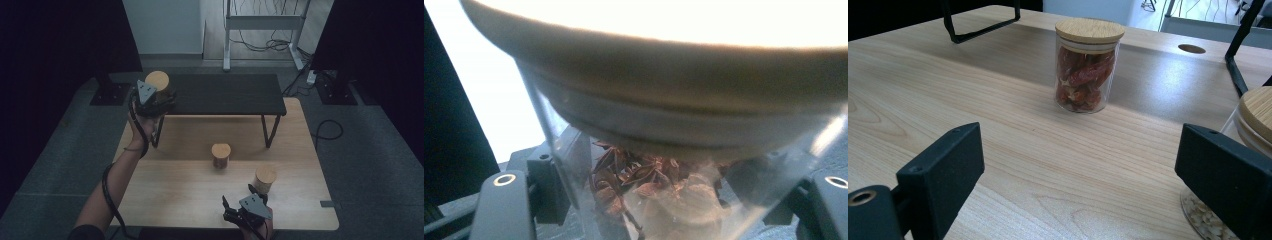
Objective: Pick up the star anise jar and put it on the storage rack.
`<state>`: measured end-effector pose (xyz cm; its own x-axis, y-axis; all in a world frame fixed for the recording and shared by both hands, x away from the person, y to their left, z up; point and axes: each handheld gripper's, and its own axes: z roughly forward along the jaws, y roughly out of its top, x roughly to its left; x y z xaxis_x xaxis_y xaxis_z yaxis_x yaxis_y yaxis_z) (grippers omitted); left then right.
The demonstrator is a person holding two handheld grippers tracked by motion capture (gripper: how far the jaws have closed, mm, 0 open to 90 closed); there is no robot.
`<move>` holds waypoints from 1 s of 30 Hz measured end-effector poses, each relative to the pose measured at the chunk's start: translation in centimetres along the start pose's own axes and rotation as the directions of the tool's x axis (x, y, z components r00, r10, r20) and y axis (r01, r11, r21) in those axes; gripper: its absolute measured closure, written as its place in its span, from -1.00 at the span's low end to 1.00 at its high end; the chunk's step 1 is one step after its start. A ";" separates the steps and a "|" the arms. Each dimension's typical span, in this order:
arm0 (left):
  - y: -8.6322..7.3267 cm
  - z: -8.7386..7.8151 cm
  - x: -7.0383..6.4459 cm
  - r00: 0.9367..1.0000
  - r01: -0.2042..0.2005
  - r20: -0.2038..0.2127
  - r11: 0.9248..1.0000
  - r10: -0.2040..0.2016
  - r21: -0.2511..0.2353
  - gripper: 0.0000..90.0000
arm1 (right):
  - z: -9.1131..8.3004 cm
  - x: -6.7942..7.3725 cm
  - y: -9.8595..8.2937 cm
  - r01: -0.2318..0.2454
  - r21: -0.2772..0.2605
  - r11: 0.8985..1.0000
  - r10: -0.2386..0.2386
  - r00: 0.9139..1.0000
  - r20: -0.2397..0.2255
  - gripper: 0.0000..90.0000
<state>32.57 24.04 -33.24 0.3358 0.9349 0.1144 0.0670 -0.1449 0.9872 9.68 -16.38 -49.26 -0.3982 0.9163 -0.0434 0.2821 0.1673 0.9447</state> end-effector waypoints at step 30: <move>0.5 3.8 0.0 0.999 0.030 -0.039 0.998 -0.028 0.050 -0.42 | 0.0 -0.2 0.0 -0.007 0.002 1.000 0.007 1.000 0.005 -0.89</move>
<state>36.17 22.77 -33.18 0.2973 0.9504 0.0912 0.1238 -0.1331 0.9833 9.77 -16.55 -49.24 -0.3915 0.9194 -0.0381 0.2870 0.1613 0.9443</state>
